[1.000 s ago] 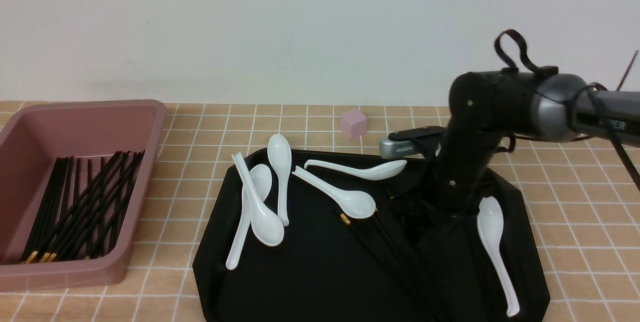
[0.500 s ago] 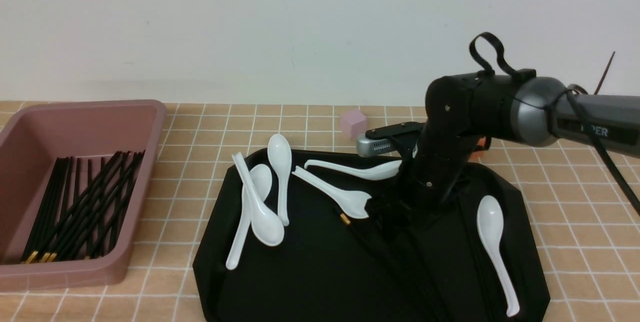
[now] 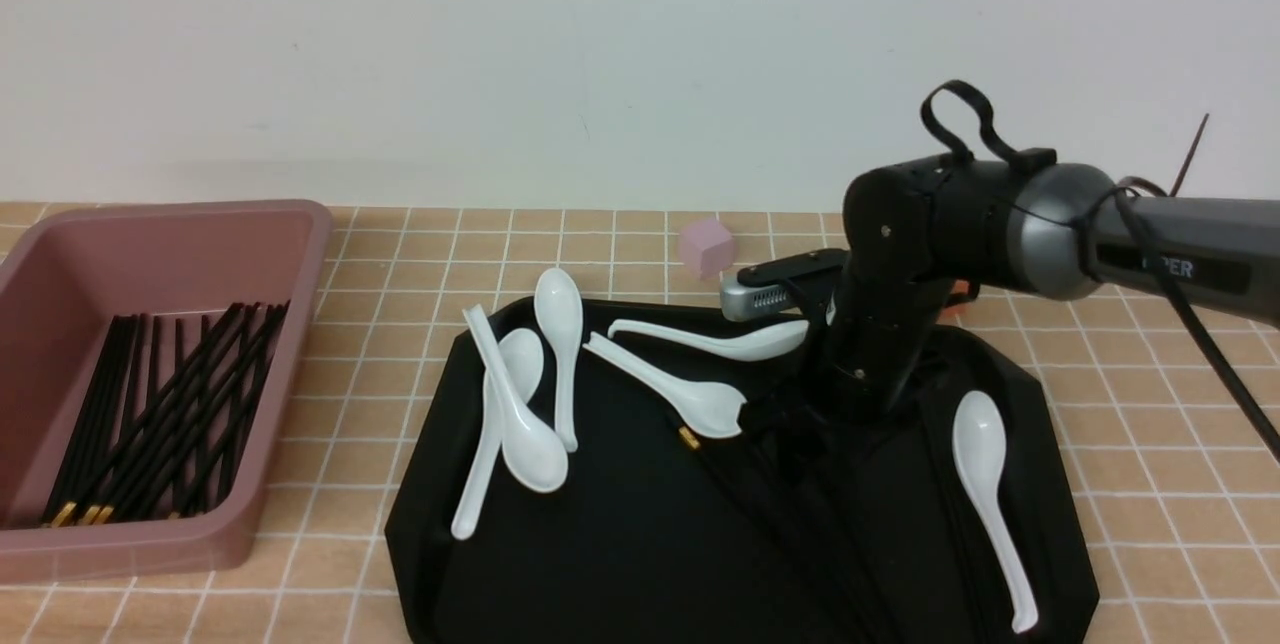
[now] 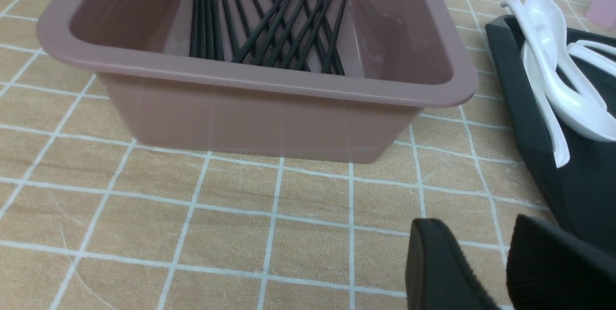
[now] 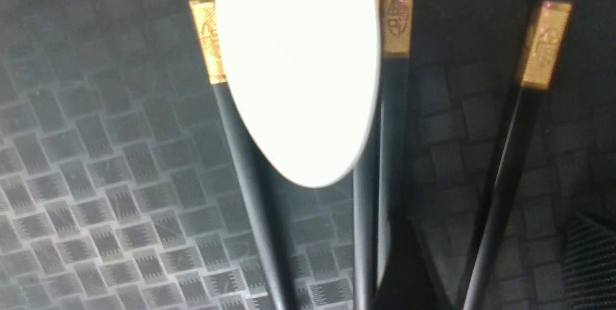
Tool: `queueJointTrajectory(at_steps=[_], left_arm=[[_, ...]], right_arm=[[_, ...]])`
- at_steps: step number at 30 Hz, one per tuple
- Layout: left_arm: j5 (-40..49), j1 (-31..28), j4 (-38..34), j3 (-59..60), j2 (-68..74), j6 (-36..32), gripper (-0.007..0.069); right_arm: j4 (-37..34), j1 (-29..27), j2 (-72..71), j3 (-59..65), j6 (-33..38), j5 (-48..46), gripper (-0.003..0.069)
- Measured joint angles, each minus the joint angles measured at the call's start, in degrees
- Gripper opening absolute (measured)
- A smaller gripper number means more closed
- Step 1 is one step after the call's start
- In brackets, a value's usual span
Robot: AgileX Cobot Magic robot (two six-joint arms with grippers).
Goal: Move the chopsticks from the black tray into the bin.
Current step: Use the right arm to grab a pair of chopsticks
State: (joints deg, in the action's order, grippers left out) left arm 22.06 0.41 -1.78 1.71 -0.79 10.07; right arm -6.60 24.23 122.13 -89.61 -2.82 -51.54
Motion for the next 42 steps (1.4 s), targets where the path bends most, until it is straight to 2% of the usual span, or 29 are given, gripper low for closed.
queueJointTrajectory(at_steps=[12,21,24,30,32,35,38,41,42], left_arm=[[0.0,0.0,0.0,0.0,0.0,0.0,0.0239],[0.0,0.0,0.0,0.0,0.0,0.0,0.0239],[0.0,0.0,0.0,0.0,0.0,0.0,0.0239],[0.0,0.0,0.0,0.0,0.0,0.0,0.0239],[0.0,0.0,0.0,0.0,0.0,0.0,0.0239],[0.0,0.0,0.0,0.0,0.0,0.0,0.0239],[0.0,0.0,0.0,0.0,0.0,0.0,0.0239],[0.0,0.0,0.0,0.0,0.0,0.0,0.0239],[0.0,0.0,0.0,0.0,0.0,0.0,0.0239]], right_arm=[[-0.6,0.0,1.4,-6.6,-0.5,-5.8,0.0432],[-11.0,0.0,1.4,-7.4,5.9,-15.2,0.0402],[-14.1,0.0,1.4,-7.3,8.9,-17.4,0.0330],[-14.2,0.2,0.8,-7.3,10.9,-17.6,0.0057],[-12.7,0.3,0.8,-7.3,10.4,-17.6,-0.0003],[-9.5,0.4,0.8,-6.9,8.5,-17.2,-0.0008],[-7.6,0.4,1.2,-6.8,7.3,-16.3,0.0019],[-7.3,0.4,1.7,-6.8,6.7,-15.2,0.0097],[-7.3,0.4,1.9,-6.8,6.7,-14.7,0.0146]])
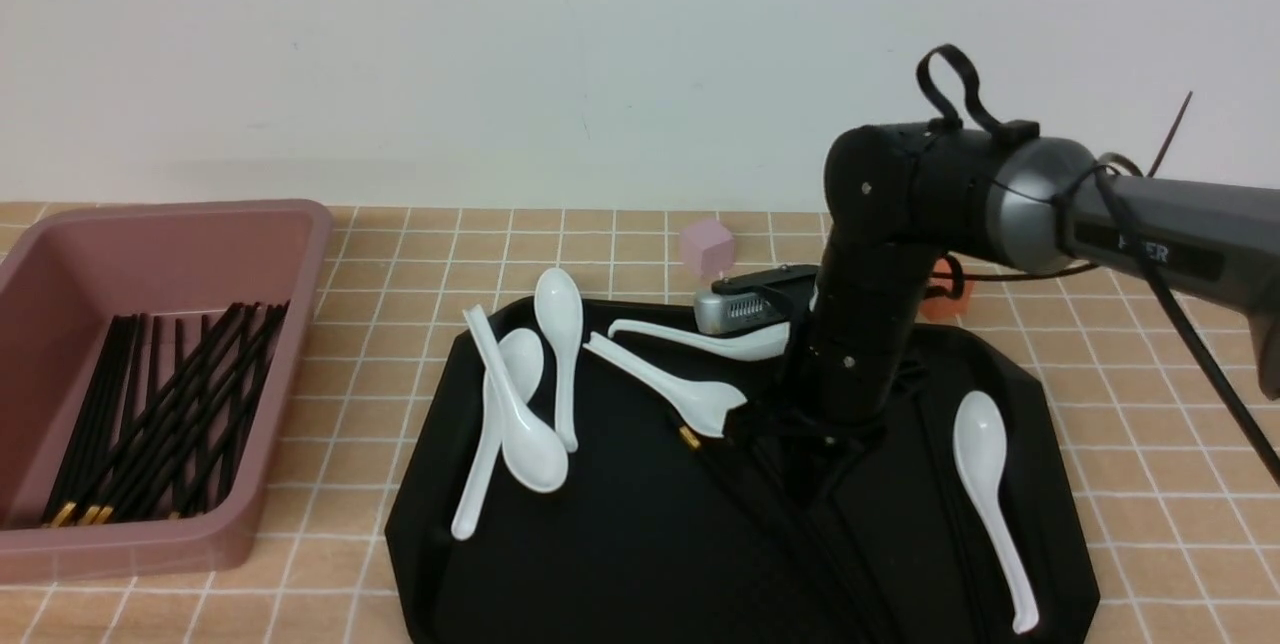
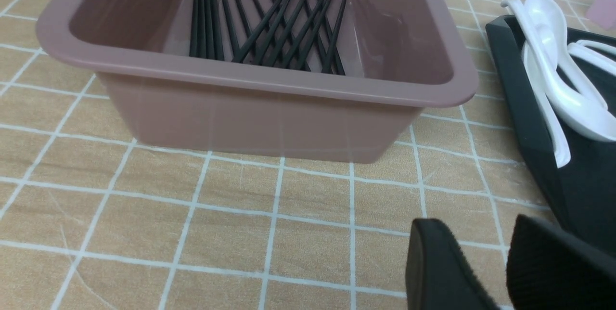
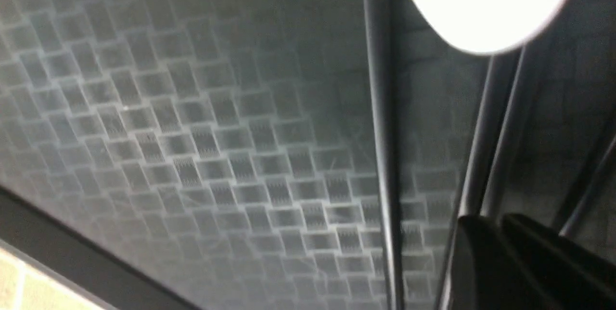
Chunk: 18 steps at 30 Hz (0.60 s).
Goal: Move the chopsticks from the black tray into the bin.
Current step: Use the right arm to grab a pair of chopsticks
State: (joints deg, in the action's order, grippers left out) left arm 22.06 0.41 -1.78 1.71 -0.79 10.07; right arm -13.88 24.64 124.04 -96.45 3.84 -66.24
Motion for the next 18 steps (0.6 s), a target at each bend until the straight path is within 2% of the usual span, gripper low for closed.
queueJointTrajectory(at_steps=[6,9,14,18], left_arm=[[0.0,0.0,0.0,0.0,0.0,0.0,0.0239],[0.0,0.0,0.0,0.0,0.0,0.0,0.0239],[0.0,0.0,0.0,0.0,0.0,0.0,0.0239],[0.0,0.0,0.0,0.0,0.0,0.0,0.0239]], right_arm=[[-0.3,0.1,1.2,0.0,0.0,1.4,0.0319],[-0.1,0.3,2.1,-0.1,0.0,1.6,0.0351],[0.7,0.6,2.5,-0.5,0.0,1.0,0.0342],[2.9,1.3,2.5,-0.6,0.0,0.9,0.0255]])
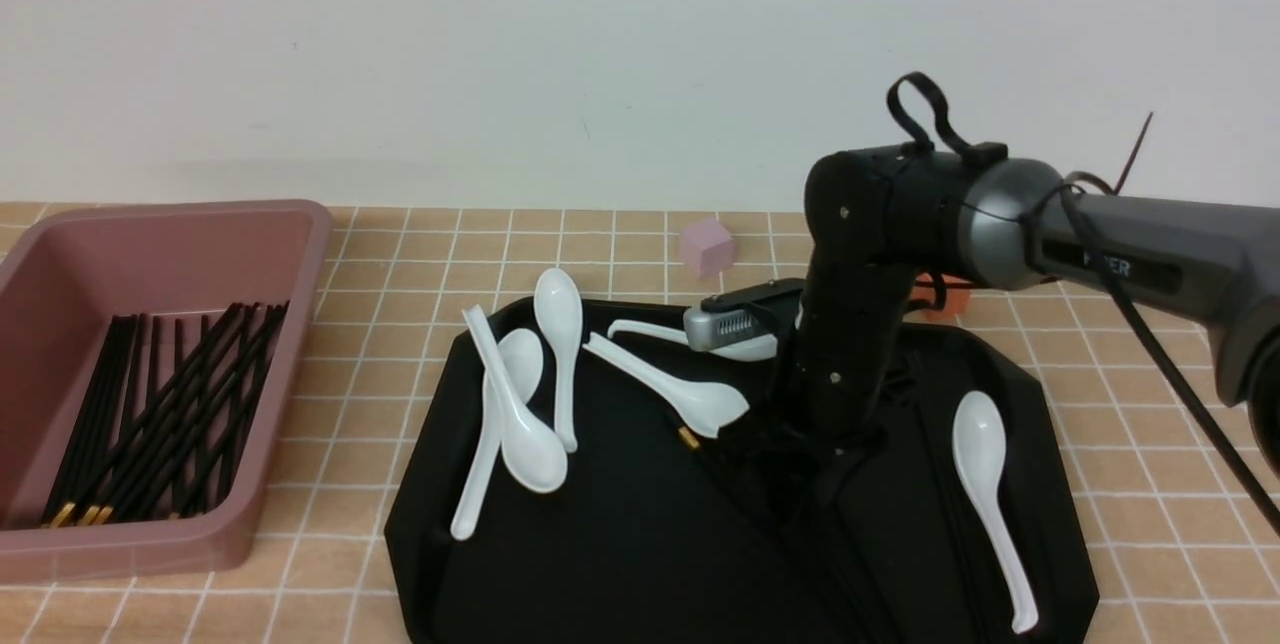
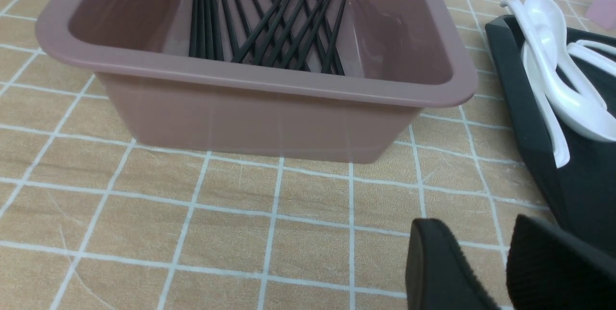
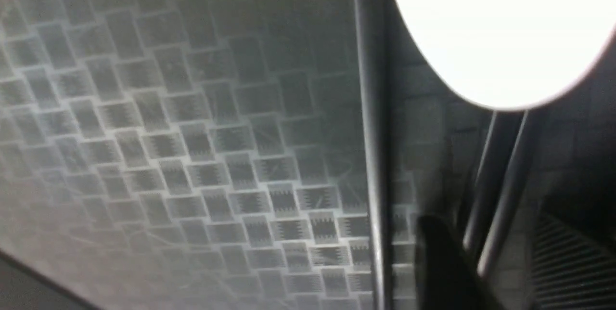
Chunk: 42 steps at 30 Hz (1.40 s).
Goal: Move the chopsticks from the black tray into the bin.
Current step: Use the right arm to grab a pair of chopsticks
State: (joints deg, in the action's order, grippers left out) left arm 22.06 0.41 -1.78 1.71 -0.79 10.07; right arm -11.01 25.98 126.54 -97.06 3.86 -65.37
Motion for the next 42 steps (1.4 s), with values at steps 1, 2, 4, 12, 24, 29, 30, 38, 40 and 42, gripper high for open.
queueJointTrajectory(at_steps=[1,2,4,12,24,29,30,38,40,42], left_arm=[[0.0,0.0,0.0,0.0,0.0,0.0,0.0239],[0.0,0.0,0.0,0.0,0.0,0.0,0.0239],[0.0,0.0,0.0,0.0,0.0,0.0,0.0239],[0.0,0.0,0.0,0.0,0.0,0.0,0.0239],[0.0,0.0,0.0,0.0,0.0,0.0,0.0239],[0.0,0.0,0.0,0.0,0.0,0.0,0.0239],[0.0,0.0,0.0,0.0,0.0,0.0,0.0239],[0.0,0.0,0.0,0.0,0.0,0.0,0.0239],[0.0,0.0,0.0,0.0,0.0,0.0,0.0239],[0.0,0.0,0.0,0.0,0.0,0.0,0.0239]], right_arm=[[0.5,0.3,0.1,0.0,0.0,-0.1,0.0227],[0.6,0.5,0.1,0.0,0.0,-0.4,0.0191],[1.1,1.3,0.2,-0.1,0.0,-0.9,0.0111],[2.1,2.6,0.0,-0.2,-2.1,-3.1,0.0111],[7.5,2.6,-8.9,0.6,-5.2,-4.0,0.0000],[7.5,2.6,-14.2,0.6,-5.4,-4.6,0.0000],[7.5,2.6,-14.6,0.6,-5.4,-4.6,0.0000],[5.6,2.6,-13.1,1.9,-5.6,-4.6,0.0053],[5.0,2.6,-10.8,2.2,-5.6,-3.6,0.0118],[4.7,2.6,-7.9,2.3,-5.6,-1.5,0.0206]])
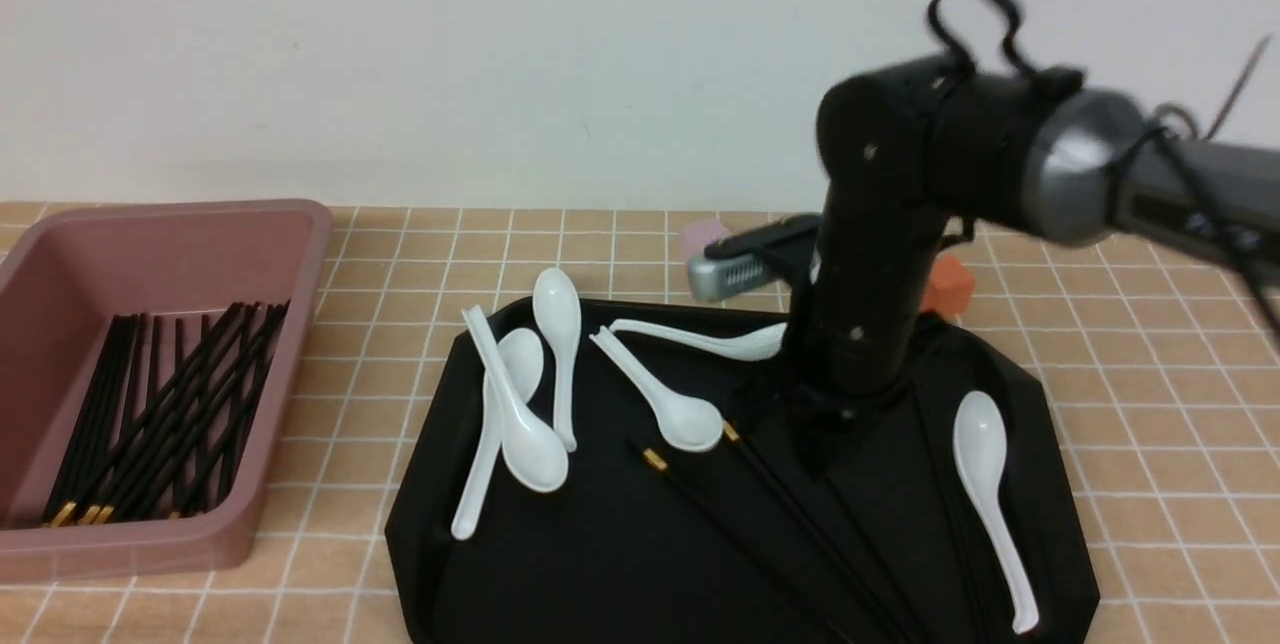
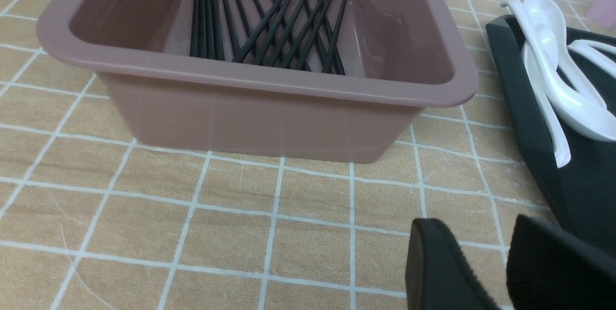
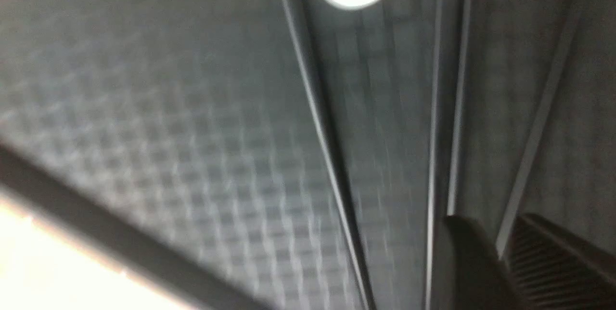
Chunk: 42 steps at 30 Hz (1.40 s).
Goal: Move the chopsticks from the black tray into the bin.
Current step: Use the right arm to grab a pair of chopsticks
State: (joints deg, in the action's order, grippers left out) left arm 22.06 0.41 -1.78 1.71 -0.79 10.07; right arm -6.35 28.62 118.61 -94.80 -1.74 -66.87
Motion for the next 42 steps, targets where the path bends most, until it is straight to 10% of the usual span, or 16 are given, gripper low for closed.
queueJointTrajectory(at_steps=[6,17,42], left_arm=[[0.0,0.0,0.0,0.0,0.0,0.0,0.0239],[0.0,0.0,0.0,0.0,0.0,0.0,0.0239],[0.0,0.0,0.0,0.0,0.0,0.0,0.0239]], right_arm=[[0.0,0.0,4.6,0.0,2.1,4.5,0.0337],[0.3,0.2,7.0,-0.5,2.6,5.5,0.0351],[6.4,4.5,8.5,-1.8,1.7,3.2,0.0128]])
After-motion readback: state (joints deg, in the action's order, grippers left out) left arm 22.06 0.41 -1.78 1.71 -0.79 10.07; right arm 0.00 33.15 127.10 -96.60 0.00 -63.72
